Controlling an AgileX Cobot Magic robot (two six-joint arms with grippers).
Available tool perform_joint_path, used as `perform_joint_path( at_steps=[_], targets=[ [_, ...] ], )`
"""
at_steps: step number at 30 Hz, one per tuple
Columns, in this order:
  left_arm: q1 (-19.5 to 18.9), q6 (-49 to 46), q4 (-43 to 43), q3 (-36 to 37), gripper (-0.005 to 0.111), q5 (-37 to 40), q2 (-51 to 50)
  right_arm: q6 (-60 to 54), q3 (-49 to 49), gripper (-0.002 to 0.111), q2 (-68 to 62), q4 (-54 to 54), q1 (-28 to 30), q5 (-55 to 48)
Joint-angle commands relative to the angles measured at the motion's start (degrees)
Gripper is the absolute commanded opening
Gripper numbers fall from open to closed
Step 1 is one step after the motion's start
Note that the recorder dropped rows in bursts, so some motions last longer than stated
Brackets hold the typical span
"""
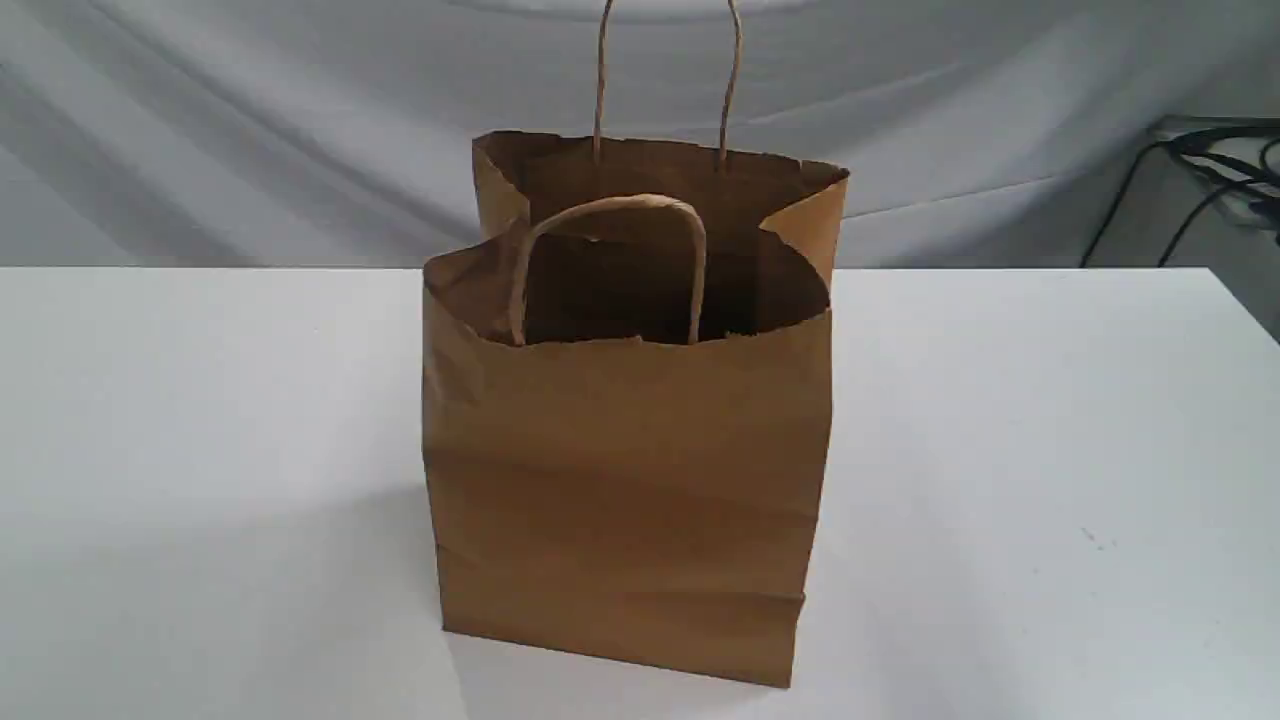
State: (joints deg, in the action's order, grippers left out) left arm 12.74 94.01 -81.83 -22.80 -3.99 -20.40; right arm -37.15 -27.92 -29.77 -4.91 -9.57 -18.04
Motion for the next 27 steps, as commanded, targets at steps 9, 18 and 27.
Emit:
perform_joint_path(
  at_steps=[9, 18, 27],
  targets=[
    [-0.15, 0.15, 0.4, 0.13, 0.0, -0.32, 0.04, -0.03, 25.99, 0.0, 16.77, 2.92, 8.69, 18.04],
    [-0.15, 0.15, 0.4, 0.13, 0.0, -0.32, 0.04, -0.14, 27.76, 0.0, 24.76, 10.59, 13.61, 10.99],
    [-0.15, 0.15, 0.4, 0.13, 0.0, -0.32, 0.04, -0.14, 27.92, 0.0, 29.77, 13.86, 13.61, 0.51]
  ],
)
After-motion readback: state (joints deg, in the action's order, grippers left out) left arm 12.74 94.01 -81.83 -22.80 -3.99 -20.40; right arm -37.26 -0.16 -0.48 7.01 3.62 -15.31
